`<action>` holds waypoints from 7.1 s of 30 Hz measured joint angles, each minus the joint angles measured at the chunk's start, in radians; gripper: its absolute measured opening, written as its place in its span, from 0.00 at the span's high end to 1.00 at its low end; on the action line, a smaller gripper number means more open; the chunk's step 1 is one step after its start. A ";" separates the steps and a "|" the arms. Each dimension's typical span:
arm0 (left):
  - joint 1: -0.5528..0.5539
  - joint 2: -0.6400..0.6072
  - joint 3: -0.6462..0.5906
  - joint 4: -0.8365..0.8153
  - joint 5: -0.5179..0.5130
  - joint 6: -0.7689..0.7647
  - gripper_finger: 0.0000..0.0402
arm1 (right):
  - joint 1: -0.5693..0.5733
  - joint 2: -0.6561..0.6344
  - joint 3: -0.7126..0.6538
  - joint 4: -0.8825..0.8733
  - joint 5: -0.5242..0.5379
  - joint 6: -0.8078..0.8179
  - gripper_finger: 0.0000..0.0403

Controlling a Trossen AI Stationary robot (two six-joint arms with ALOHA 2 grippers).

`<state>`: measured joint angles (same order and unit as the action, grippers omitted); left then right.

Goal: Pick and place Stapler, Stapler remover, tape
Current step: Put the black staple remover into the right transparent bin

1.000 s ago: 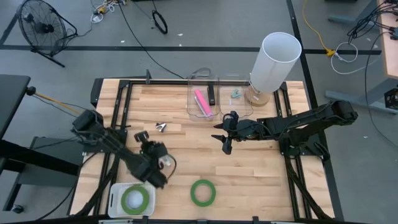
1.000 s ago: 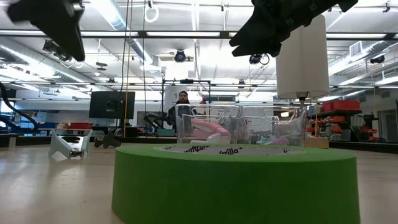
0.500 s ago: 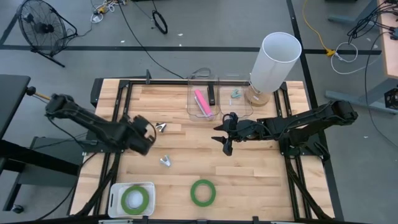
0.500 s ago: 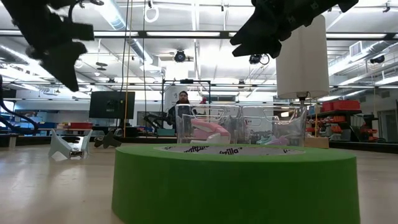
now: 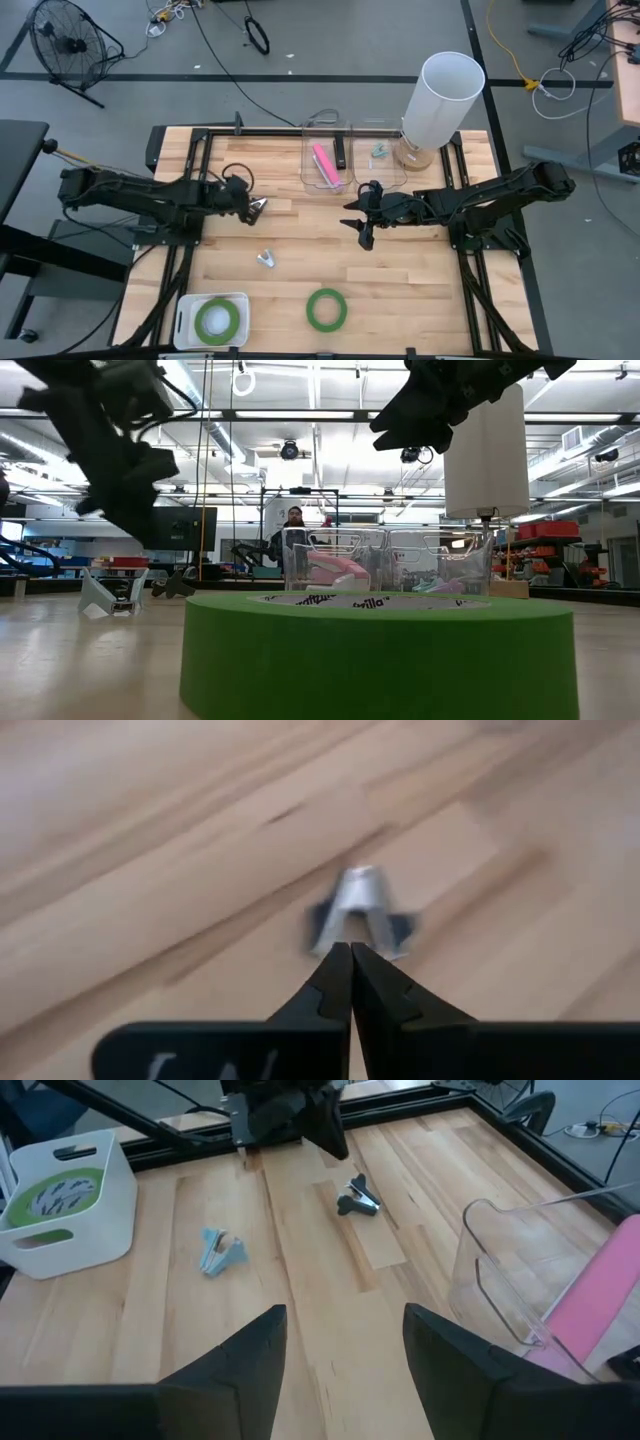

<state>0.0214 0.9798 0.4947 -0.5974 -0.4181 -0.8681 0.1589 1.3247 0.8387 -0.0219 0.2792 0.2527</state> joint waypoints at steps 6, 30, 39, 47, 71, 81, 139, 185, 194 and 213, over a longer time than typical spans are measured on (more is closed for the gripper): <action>0.098 0.001 -0.046 0.128 0.074 0.065 0.97 | 0.000 0.000 0.000 0.000 0.000 0.000 0.50; 0.107 0.133 -0.046 0.132 0.036 0.071 0.62 | 0.000 0.000 0.000 0.000 -0.001 0.000 0.50; 0.107 0.193 -0.046 0.188 -0.012 0.072 0.62 | 0.000 0.000 0.000 0.000 -0.001 0.000 0.50; 0.109 0.249 -0.044 0.232 0.017 0.099 0.62 | 0.000 0.000 0.000 -0.001 -0.002 0.000 0.50; 0.106 0.283 -0.013 0.282 0.155 0.250 0.88 | 0.000 0.000 0.000 -0.001 -0.002 0.000 0.50; -0.071 0.281 0.225 0.275 0.144 0.371 0.88 | 0.006 0.000 0.000 0.001 -0.010 0.031 0.50; -0.318 0.316 0.407 0.720 0.093 0.698 0.88 | 0.077 0.148 0.001 0.626 -0.139 -0.218 0.36; -0.318 0.267 0.404 0.511 0.059 0.695 0.64 | 0.071 0.062 0.001 0.505 -0.131 -0.247 0.89; -0.317 0.256 0.406 0.371 0.059 0.586 0.64 | -0.007 -0.109 0.001 0.068 0.112 -0.160 0.89; -0.316 0.256 0.406 0.417 0.037 0.589 0.64 | -0.475 -0.110 0.001 -0.165 0.301 0.020 0.89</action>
<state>-0.2947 1.2362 0.9005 -0.1801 -0.3813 -0.2795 -0.3160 1.2146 0.8394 -0.1873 0.5801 0.2724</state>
